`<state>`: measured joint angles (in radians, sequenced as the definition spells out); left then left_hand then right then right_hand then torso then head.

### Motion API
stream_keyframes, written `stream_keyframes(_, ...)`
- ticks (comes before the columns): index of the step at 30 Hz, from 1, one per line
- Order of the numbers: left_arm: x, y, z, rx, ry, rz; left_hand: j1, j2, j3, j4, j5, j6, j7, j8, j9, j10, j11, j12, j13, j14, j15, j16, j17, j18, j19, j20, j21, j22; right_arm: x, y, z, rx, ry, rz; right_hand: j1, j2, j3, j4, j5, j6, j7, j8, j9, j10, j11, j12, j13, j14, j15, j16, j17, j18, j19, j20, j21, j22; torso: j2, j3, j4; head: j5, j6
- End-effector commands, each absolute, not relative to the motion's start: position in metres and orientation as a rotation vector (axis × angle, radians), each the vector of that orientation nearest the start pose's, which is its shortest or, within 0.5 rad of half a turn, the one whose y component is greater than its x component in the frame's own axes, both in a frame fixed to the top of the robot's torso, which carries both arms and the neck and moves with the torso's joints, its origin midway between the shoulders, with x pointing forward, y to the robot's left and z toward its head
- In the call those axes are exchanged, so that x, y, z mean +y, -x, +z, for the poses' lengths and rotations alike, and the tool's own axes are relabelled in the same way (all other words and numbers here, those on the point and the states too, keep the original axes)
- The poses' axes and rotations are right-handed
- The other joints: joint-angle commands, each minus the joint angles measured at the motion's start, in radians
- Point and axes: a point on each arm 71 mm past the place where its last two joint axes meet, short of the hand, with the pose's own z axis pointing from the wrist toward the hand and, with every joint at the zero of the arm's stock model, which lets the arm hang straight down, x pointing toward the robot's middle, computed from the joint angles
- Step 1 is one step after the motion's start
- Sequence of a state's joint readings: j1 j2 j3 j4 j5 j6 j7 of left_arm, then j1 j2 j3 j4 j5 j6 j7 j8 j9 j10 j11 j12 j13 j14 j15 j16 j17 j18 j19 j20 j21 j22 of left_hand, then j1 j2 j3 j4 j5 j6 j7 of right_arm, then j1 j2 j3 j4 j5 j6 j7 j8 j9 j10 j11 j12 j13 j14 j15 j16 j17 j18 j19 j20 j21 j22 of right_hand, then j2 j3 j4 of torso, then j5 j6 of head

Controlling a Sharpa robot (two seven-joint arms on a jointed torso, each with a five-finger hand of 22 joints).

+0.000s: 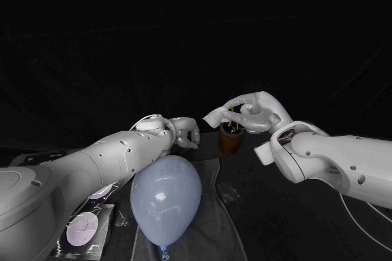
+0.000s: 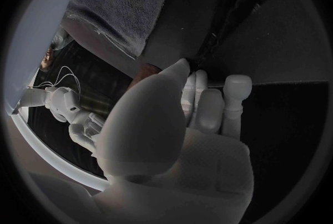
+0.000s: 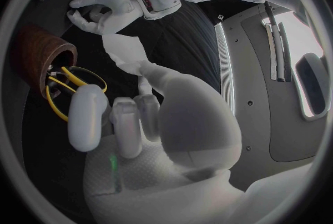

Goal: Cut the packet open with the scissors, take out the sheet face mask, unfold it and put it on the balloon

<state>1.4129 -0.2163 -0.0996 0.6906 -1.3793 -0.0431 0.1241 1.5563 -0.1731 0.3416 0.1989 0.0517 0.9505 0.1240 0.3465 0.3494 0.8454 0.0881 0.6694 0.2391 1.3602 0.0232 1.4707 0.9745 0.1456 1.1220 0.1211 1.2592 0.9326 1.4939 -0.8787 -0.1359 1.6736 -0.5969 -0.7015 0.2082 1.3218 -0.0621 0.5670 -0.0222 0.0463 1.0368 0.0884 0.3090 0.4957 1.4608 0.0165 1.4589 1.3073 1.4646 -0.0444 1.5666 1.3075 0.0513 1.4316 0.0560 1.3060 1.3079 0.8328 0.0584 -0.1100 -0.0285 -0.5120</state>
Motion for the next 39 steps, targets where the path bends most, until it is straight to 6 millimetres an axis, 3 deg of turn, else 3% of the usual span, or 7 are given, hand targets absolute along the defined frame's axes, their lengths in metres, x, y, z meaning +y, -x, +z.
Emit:
stream_keyframes(1,0.093,-0.617,-0.133,1.778,-0.364,-0.567,0.005,-0.005,0.045,-0.002,-0.003,0.038,-0.006,0.002,0.003,0.053,-0.011,-0.02,-0.015,0.013,-0.011,0.004,0.01,-0.017,0.017,-0.007,0.013,0.015,-0.193,-0.486,-0.052,1.22,-0.428,1.154,0.001,0.008,-0.002,-0.006,0.003,0.007,0.003,0.004,0.001,0.049,-0.003,0.004,0.189,0.106,-0.005,0.004,0.263,0.011,0.001,0.002,0.007,0.093,-0.001,0.0007,0.0008,0.0,0.0)
stream_keyframes(8,0.094,-0.617,-0.132,1.764,-0.339,-0.61,-0.004,0.016,0.183,-0.051,-0.004,0.104,-0.006,0.008,0.025,0.157,-0.043,-0.062,-0.038,0.029,-0.039,0.004,0.026,-0.022,0.033,-0.034,0.032,0.043,-0.194,-0.487,-0.052,1.218,-0.43,1.15,0.001,0.008,-0.002,-0.006,0.003,0.007,0.003,0.004,0.001,0.049,-0.003,0.004,0.189,0.106,-0.005,0.004,0.263,0.011,0.001,0.002,0.007,0.093,-0.001,0.0007,0.0003,0.001,0.004)
stream_keyframes(22,0.103,-0.618,-0.126,1.777,-0.203,-0.7,-0.047,0.012,0.227,-0.084,-0.004,0.111,-0.011,0.012,0.048,0.183,-0.048,-0.067,-0.039,0.031,-0.045,0.002,0.019,-0.023,0.036,-0.041,0.037,0.051,-0.198,-0.49,-0.053,1.215,-0.435,1.139,0.001,0.008,-0.002,-0.006,0.003,0.007,0.003,0.004,0.001,0.049,-0.003,0.004,0.189,0.106,-0.005,0.004,0.263,0.011,0.001,0.002,0.007,0.093,-0.003,-0.0009,0.0032,0.002,0.012)
stream_keyframes(30,0.114,-0.621,-0.108,1.792,-0.044,-0.806,-0.058,0.008,0.237,-0.093,-0.004,0.113,-0.012,0.012,0.054,0.188,-0.05,-0.07,-0.04,0.028,-0.047,0.0,0.01,-0.022,0.032,-0.042,0.034,0.046,-0.203,-0.494,-0.055,1.217,-0.443,1.123,0.001,0.008,-0.002,-0.006,0.003,0.007,0.003,0.004,0.001,0.049,-0.003,0.004,0.189,0.106,-0.005,0.004,0.263,0.011,0.001,0.002,0.007,0.093,-0.021,-0.0051,0.0168,-0.002,0.013)
stream_keyframes(39,0.129,-0.62,-0.087,1.785,0.074,-0.882,-0.067,0.005,0.243,-0.101,-0.004,0.116,-0.013,0.013,0.058,0.193,-0.05,-0.072,-0.043,0.025,-0.047,-0.002,0.002,-0.022,0.029,-0.043,0.032,0.044,-0.207,-0.499,-0.062,1.231,-0.46,1.106,-0.003,0.009,-0.001,-0.009,0.003,0.003,0.003,0.01,0.003,0.049,-0.003,0.004,0.19,0.106,-0.005,0.004,0.263,0.012,0.0,0.002,0.004,0.092,-0.045,-0.0134,0.0359,-0.009,0.001)
